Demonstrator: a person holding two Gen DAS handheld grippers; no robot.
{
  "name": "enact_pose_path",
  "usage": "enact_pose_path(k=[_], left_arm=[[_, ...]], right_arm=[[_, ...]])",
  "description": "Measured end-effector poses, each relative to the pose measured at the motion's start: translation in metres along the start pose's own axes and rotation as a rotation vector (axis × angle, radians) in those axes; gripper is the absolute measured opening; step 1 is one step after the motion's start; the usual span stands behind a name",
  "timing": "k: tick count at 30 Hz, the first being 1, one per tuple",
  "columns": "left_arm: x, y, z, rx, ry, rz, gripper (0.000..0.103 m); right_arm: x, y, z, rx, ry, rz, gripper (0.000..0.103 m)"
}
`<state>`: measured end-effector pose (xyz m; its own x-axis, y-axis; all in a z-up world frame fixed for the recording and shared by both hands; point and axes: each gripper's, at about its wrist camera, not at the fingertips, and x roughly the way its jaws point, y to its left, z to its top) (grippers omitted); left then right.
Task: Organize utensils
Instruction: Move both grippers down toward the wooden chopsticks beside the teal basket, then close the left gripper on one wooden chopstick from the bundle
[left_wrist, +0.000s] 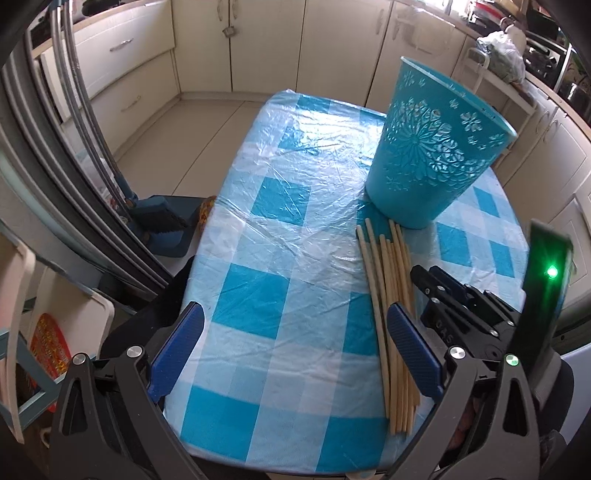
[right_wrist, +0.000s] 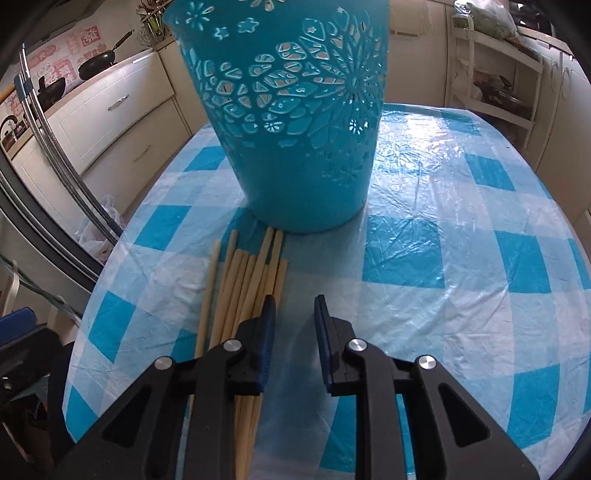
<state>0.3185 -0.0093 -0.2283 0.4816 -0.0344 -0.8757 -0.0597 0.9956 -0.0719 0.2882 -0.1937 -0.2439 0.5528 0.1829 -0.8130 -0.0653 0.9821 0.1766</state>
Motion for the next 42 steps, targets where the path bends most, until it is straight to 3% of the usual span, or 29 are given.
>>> enact_pose_path(k=[7, 11, 13, 18, 20, 30, 33, 35, 42], left_arm=[[0.022, -0.008, 0.006, 0.014, 0.032, 0.006, 0.095], [0.031, -0.015, 0.008, 0.033, 0.037, 0.020, 0.095], [0.040, -0.019, 0.011, 0.045, 0.044, 0.027, 0.095], [0.060, -0.028, 0.018, 0.066, 0.068, 0.030, 0.095], [0.067, -0.031, 0.022, 0.072, 0.078, 0.034, 0.090], [0.087, -0.036, 0.032, 0.088, 0.083, 0.066, 0.085], [0.089, -0.040, 0.037, 0.093, 0.081, 0.058, 0.080], [0.094, -0.043, 0.039, 0.102, 0.098, 0.057, 0.069], [0.092, -0.049, 0.043, 0.156, 0.084, 0.022, 0.046]], right_arm=[[-0.001, 0.002, -0.005, -0.079, 0.002, -0.009, 0.021], [-0.003, -0.012, -0.004, -0.062, 0.024, 0.014, 0.007], [-0.009, -0.019, -0.008, -0.077, 0.024, 0.011, 0.006], [-0.019, -0.038, -0.014, -0.069, 0.030, 0.013, 0.005], [-0.021, -0.045, -0.015, -0.049, 0.029, 0.031, 0.005], [-0.006, -0.039, -0.008, -0.029, 0.018, 0.061, 0.005], [-0.004, -0.039, -0.004, -0.035, 0.016, 0.062, 0.005], [-0.002, -0.038, -0.002, -0.039, 0.020, 0.060, 0.005], [-0.002, -0.038, -0.001, -0.047, 0.025, 0.071, 0.005]])
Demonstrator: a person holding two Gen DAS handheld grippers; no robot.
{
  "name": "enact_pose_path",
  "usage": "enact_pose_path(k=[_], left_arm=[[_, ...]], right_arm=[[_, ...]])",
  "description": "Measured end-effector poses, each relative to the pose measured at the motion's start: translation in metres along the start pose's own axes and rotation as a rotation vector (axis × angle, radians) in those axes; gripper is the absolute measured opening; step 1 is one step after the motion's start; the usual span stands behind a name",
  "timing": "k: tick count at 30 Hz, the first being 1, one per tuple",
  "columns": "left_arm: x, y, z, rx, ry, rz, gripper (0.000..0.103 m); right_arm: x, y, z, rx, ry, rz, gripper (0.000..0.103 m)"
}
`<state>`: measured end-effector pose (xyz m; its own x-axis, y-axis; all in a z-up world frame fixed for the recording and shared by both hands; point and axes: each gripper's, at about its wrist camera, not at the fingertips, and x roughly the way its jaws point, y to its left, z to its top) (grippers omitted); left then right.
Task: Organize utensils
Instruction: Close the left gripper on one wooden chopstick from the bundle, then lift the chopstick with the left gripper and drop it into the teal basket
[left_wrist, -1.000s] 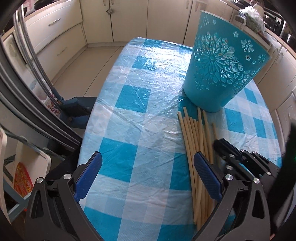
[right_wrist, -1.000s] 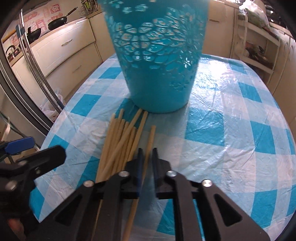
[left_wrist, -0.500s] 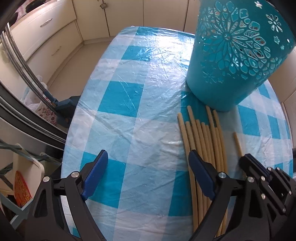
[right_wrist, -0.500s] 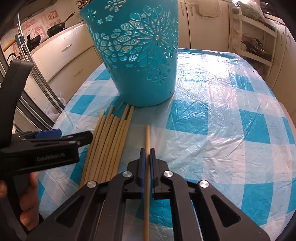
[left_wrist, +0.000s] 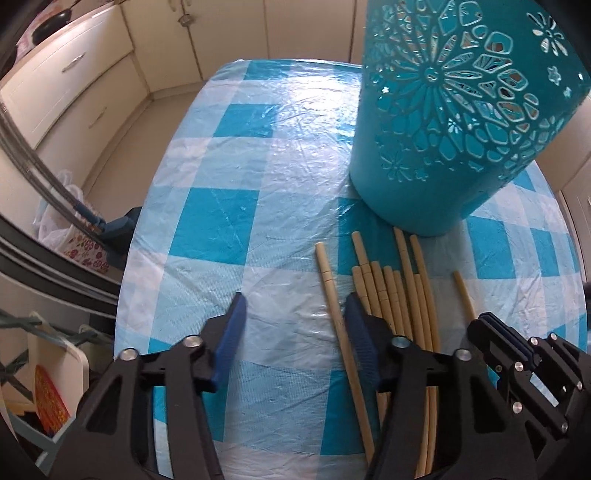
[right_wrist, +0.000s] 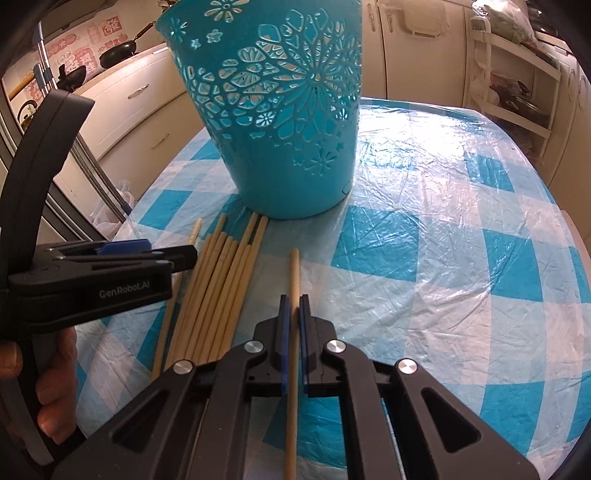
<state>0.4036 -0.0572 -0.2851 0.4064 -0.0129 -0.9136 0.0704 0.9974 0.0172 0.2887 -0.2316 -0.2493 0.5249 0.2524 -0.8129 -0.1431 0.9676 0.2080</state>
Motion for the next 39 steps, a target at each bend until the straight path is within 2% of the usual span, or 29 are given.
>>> enact_pose_path(k=[5, 7, 19, 24, 26, 29, 34, 36, 39], left_arm=[[0.000, 0.002, 0.004, 0.086, -0.006, -0.063, 0.017], [0.002, 0.006, 0.009, 0.109, 0.010, -0.118, 0.010], [0.003, -0.001, 0.013, 0.217, 0.049, -0.152, 0.009], [0.008, -0.007, 0.021, 0.220, 0.048, -0.074, 0.010], [0.008, -0.010, 0.020, 0.223, 0.037, -0.062, 0.006], [0.001, -0.005, 0.020, 0.183, 0.038, -0.104, 0.005], [-0.054, 0.018, 0.026, 0.119, -0.072, -0.200, 0.005], [-0.084, 0.028, 0.030, 0.097, -0.137, -0.239, 0.005], [-0.142, 0.036, 0.041, 0.074, -0.276, -0.314, 0.005]], right_arm=[[0.000, -0.001, 0.001, 0.003, 0.001, 0.005, 0.005], [0.000, -0.002, 0.000, 0.008, 0.002, 0.008, 0.005], [-0.001, -0.008, 0.001, 0.004, 0.013, 0.005, 0.006], [0.000, -0.011, -0.001, -0.007, -0.005, 0.011, 0.005], [0.001, -0.015, -0.004, -0.020, -0.038, 0.030, 0.005], [0.004, -0.033, -0.003, 0.055, -0.038, 0.109, 0.005], [0.007, -0.037, -0.001, 0.054, -0.037, 0.106, 0.005], [0.008, -0.039, 0.001, 0.056, -0.037, 0.109, 0.005], [0.007, -0.035, -0.002, 0.065, -0.037, 0.120, 0.005]])
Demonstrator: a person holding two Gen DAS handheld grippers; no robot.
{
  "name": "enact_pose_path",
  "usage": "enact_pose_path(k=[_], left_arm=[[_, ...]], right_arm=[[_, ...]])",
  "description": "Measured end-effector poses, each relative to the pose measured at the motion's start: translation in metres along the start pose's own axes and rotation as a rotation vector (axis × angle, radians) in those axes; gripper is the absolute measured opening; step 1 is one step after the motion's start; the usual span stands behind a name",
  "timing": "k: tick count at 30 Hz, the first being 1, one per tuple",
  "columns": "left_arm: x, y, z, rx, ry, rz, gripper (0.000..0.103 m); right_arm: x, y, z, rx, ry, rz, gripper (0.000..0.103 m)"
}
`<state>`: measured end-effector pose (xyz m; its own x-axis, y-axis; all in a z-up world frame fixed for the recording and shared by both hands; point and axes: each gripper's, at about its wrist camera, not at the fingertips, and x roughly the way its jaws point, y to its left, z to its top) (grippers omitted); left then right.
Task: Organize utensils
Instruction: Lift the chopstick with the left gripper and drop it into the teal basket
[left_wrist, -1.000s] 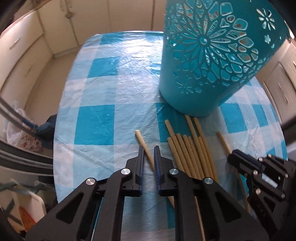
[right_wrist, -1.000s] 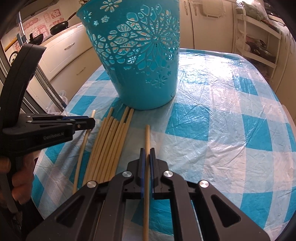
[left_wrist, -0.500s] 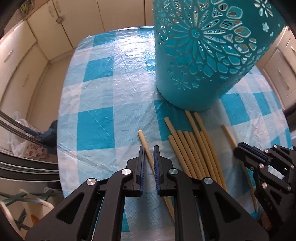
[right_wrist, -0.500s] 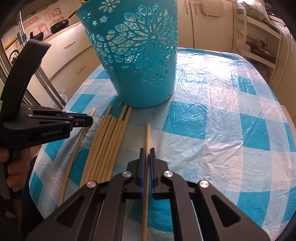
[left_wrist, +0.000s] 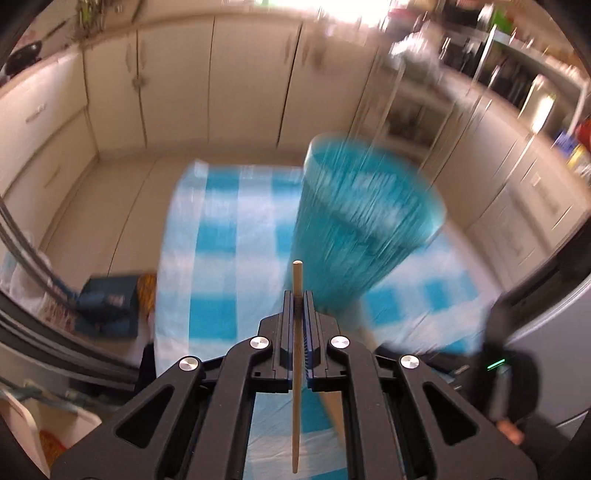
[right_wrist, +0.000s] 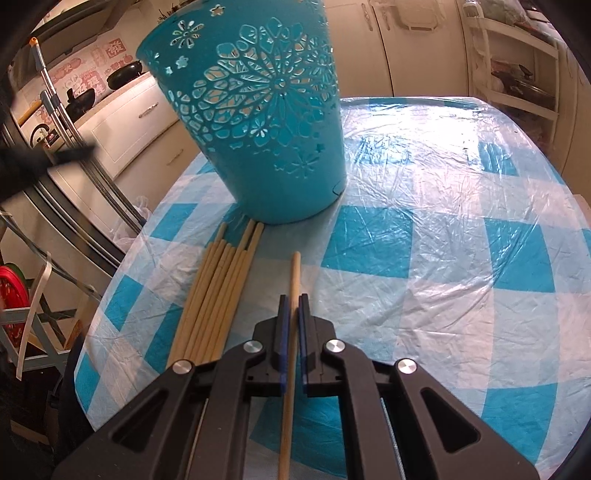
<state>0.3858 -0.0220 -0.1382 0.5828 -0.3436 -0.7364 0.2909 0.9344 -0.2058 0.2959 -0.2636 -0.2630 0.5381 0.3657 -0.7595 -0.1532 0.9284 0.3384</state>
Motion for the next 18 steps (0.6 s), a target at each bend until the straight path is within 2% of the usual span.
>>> enact_pose_path(k=[6, 8, 10, 12, 15, 18], left_arm=[[-0.062, -0.036, 0.049, 0.036, -0.238, -0.065, 0.005], [-0.075, -0.049, 0.067, 0.047, -0.342, -0.042, 0.005], [-0.080, -0.058, 0.081, 0.039, -0.414, -0.048, 0.005], [-0.081, -0.068, 0.093, 0.035, -0.486, -0.025, 0.005], [-0.060, -0.078, 0.109, 0.022, -0.584, 0.017, 0.005], [-0.023, -0.080, 0.117, -0.005, -0.574, 0.074, 0.005]], right_arm=[[-0.001, -0.001, -0.001, 0.008, -0.002, 0.009, 0.005], [-0.001, -0.001, -0.002, 0.009, -0.003, 0.009, 0.005], [-0.002, -0.001, -0.002, 0.010, -0.003, 0.011, 0.005], [-0.002, -0.002, -0.002, 0.012, -0.003, 0.014, 0.005], [-0.003, -0.003, -0.002, 0.016, -0.004, 0.022, 0.006], [-0.003, -0.003, -0.002, 0.016, -0.004, 0.031, 0.008]])
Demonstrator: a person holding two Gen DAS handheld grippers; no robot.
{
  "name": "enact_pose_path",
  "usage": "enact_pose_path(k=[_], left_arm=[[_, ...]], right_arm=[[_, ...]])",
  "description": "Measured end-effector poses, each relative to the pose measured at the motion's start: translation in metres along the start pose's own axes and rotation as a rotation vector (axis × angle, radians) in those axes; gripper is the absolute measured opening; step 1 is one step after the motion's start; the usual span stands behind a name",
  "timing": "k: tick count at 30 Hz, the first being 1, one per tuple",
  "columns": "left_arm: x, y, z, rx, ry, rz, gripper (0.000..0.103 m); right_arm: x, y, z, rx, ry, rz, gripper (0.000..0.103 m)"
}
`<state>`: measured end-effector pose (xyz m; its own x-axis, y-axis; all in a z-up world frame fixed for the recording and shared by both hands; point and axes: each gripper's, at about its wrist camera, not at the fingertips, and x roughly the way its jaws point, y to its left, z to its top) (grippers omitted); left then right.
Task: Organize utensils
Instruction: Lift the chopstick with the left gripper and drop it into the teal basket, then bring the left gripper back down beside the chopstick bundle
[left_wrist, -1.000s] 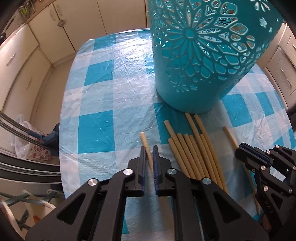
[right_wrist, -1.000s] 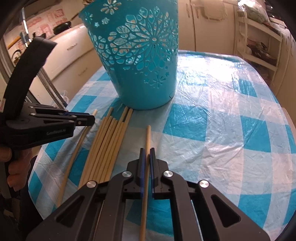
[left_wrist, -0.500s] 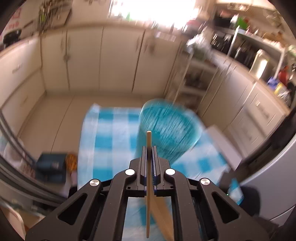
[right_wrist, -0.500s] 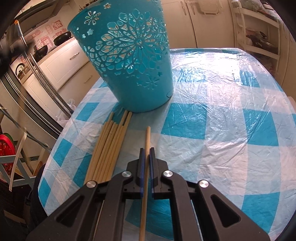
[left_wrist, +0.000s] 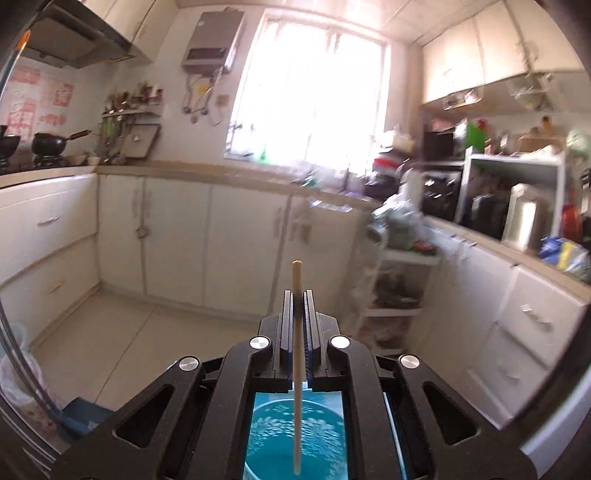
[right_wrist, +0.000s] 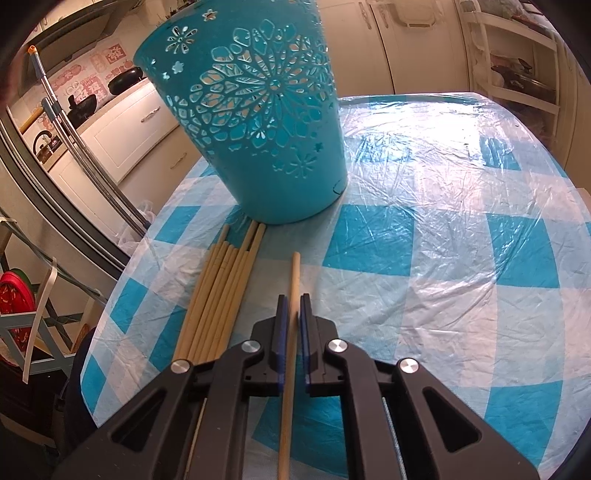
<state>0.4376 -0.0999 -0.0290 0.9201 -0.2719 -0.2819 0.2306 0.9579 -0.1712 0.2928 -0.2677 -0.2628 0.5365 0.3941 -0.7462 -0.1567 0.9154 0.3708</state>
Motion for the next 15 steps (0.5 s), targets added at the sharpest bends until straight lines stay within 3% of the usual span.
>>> enact_pose_path(k=[5, 10, 12, 14, 15], left_arm=[[0.044, -0.003, -0.044, 0.046, 0.116, 0.050, 0.005], [0.054, 0.007, -0.081, 0.088, 0.243, 0.093, 0.007], [0.045, 0.015, -0.090, 0.096, 0.268, 0.104, 0.016], [0.032, 0.023, -0.098, 0.094, 0.276, 0.127, 0.042], [0.023, 0.028, -0.099, 0.084, 0.270, 0.140, 0.048]], right_arm=[[0.000, 0.001, 0.000, -0.007, -0.001, 0.010, 0.014], [0.000, 0.004, 0.000, -0.023, 0.000, 0.008, 0.018], [0.001, 0.005, 0.000, -0.030, -0.001, 0.004, 0.019], [0.001, 0.006, 0.001, -0.035, 0.000, 0.004, 0.021], [0.001, 0.007, 0.001, -0.039, 0.001, 0.001, 0.021]])
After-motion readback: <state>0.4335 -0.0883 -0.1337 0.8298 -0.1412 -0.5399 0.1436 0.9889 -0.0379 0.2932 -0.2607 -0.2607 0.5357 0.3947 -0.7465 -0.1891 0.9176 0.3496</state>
